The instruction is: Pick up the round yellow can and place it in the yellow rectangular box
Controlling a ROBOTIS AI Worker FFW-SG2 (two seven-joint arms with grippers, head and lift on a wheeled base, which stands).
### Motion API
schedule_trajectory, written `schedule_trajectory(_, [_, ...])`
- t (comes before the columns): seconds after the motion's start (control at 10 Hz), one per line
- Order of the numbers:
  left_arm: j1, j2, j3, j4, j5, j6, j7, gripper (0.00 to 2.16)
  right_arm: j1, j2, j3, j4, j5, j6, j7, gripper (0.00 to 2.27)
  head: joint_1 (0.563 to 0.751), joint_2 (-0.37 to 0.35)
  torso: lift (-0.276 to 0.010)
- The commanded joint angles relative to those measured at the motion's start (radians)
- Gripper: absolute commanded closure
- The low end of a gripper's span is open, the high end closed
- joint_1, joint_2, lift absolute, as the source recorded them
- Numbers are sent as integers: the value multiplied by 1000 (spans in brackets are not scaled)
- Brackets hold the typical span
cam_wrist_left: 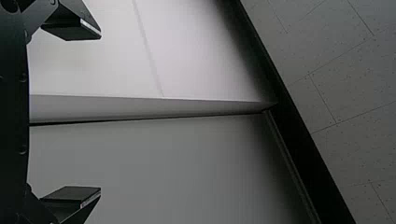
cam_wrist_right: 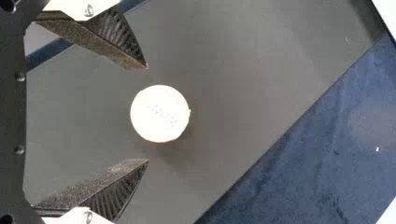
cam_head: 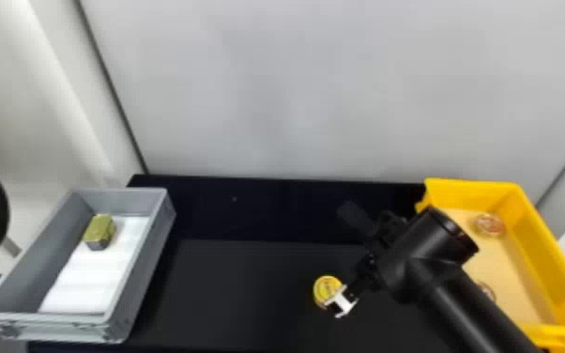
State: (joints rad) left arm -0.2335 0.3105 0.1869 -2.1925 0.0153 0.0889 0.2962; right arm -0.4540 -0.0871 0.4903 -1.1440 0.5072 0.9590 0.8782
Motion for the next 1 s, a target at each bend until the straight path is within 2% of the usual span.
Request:
schedule_trajectory(0.0, [-3, -2, -1, 0, -2, 0, 0, 105, -2, 20, -19, 50, -34, -60, -45, 55, 694, 55, -3])
schedule_trajectory(0.9, [-15, -5, -10, 0, -5, 0, -6, 102, -2, 35, -2, 162, -108, -170, -148, 65, 694, 55, -3])
